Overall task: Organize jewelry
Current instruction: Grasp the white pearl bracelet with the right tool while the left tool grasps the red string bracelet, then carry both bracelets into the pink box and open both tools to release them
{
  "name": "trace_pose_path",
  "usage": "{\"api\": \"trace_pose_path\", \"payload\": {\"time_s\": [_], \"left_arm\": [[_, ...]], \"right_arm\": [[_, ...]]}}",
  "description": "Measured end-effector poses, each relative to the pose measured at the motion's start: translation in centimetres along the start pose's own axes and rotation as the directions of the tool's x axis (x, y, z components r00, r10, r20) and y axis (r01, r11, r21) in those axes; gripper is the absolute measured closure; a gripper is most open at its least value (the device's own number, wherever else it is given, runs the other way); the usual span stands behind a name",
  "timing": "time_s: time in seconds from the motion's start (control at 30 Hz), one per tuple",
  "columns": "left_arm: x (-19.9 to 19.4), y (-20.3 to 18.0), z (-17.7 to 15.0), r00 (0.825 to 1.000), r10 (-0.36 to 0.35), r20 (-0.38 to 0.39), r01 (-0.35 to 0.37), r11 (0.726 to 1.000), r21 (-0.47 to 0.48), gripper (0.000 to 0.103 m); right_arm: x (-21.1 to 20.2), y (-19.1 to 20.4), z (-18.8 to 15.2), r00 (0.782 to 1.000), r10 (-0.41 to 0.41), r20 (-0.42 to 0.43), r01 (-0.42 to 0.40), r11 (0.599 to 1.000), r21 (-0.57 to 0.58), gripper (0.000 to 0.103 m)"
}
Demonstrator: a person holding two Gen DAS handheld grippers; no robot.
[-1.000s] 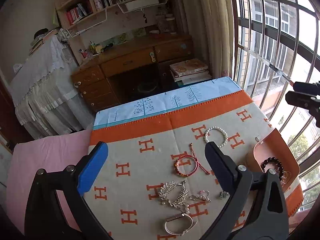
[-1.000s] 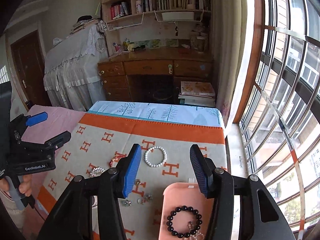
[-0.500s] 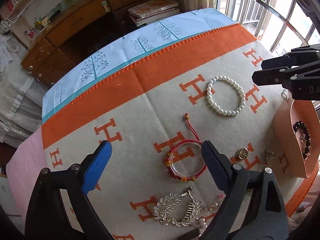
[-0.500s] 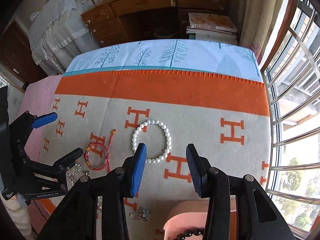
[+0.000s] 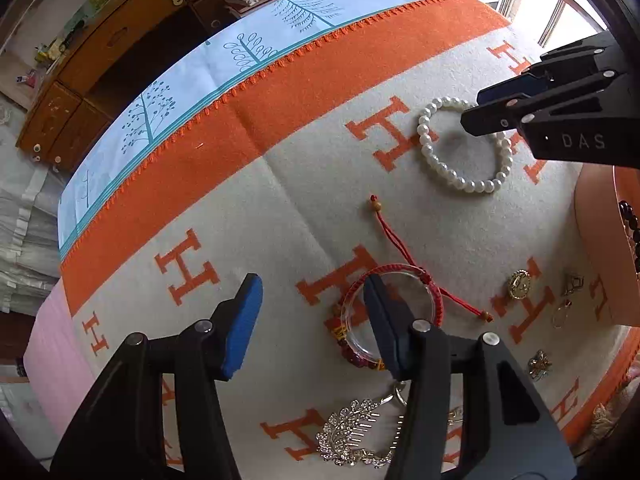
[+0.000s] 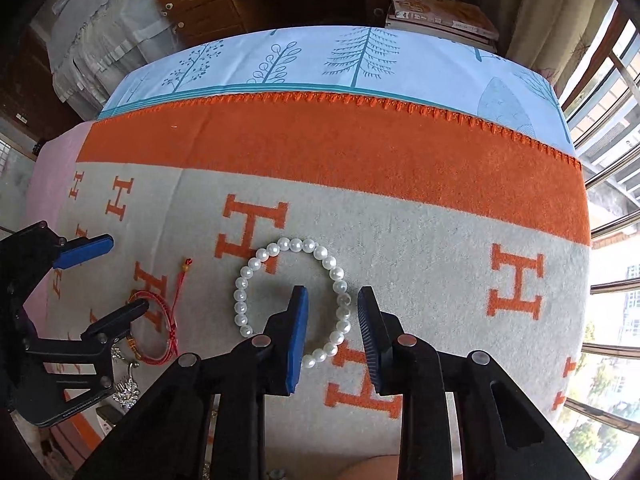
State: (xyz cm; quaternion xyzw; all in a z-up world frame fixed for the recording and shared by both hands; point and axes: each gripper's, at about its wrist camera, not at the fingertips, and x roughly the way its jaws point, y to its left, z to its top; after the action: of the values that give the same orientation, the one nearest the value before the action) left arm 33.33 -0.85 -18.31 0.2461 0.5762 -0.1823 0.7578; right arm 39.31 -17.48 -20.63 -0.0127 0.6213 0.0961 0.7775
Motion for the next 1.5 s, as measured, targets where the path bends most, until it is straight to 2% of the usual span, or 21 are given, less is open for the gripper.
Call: {"api": "trace_pose_path", "payload": {"time_s": [0.1,0.3,0.4,0.43,0.47,0.6,0.7,0.83,1.03,1.17,1.27,1.33,1.5], "left_arm": [[0.2,-0.2,0.3,1.0,-0.011,0.001,0.011,1.0,0.012,0.055],[0.7,-0.9,0.5,1.0,-0.015,-0.016,0.015,0.999,0.041,0.069],[0.6,-1.0,0.6,0.998,-0.057,-0.025,0.057,0.998,0.01,0.087],[0.6,-1.1,0.7,0.998,-0.057,-0.027,0.057,0.998,0.002,0.095],[0.6,-1.4,0.7,0.998,-0.053,-0.027,0.053,0.999,-0.004,0.098],[0.2,-1.6,0.7,0.999,-0.035,-0.026,0.034,0.998,-0.055,0.098],[-1.3,-1.5,0.6,1.0,-0.027,0.006,0.028,0.995,-0.097,0.098],[-5.4,-1.5,0.4,0.996,-0.023,0.082,0.034,0.99,-0.139,0.098],[-12.8,-2.6,-0.1,0.978,-0.004,0.21,0.04,0.985,-0.167,0.098],[-17.0,-5.8,-0.3,0.962,-0.002,0.274,0.046,0.987,-0.155,0.098],[-19.1,-9.3,-0.6,0.953,-0.03,0.302,0.069,0.99,-0.12,0.098],[-20.1,-12.1,-0.9,0.947,-0.056,0.317,0.088,0.992,-0.087,0.098],[-20.5,-18.2,-1.7,0.938,-0.131,0.322,0.142,0.99,-0.012,0.098]], "right_arm": [[0.5,0.6,0.6,1.0,-0.015,0.016,0.015,1.0,-0.02,0.077],[0.8,1.6,1.1,0.999,-0.041,0.019,0.042,0.998,-0.047,0.079],[0.8,1.6,0.9,0.998,-0.059,0.025,0.06,0.997,-0.055,0.086],[0.7,1.6,0.8,0.997,-0.068,0.03,0.069,0.996,-0.053,0.092],[0.7,1.5,0.7,0.997,-0.074,0.032,0.075,0.996,-0.05,0.094],[0.2,1.4,0.0,0.997,-0.065,0.038,0.067,0.997,-0.041,0.095],[-1.5,1.1,-0.8,0.996,-0.042,0.075,0.044,0.999,-0.021,0.095],[-5.9,0.6,-2.0,0.987,0.0,0.159,0.0,1.0,0.001,0.095],[-14.2,-0.6,-5.4,0.955,0.038,0.295,-0.047,0.999,0.023,0.095],[-19.5,-2.0,-9.0,0.927,0.046,0.372,-0.061,0.998,0.029,0.095],[-22.3,-3.2,-12.1,0.916,0.047,0.399,-0.062,0.998,0.025,0.095],[-23.6,-4.1,-14.1,0.915,0.044,0.402,-0.058,0.998,0.023,0.095],[-24.5,-6.0,-18.3,0.928,0.023,0.373,-0.036,0.999,0.027,0.095]]}}
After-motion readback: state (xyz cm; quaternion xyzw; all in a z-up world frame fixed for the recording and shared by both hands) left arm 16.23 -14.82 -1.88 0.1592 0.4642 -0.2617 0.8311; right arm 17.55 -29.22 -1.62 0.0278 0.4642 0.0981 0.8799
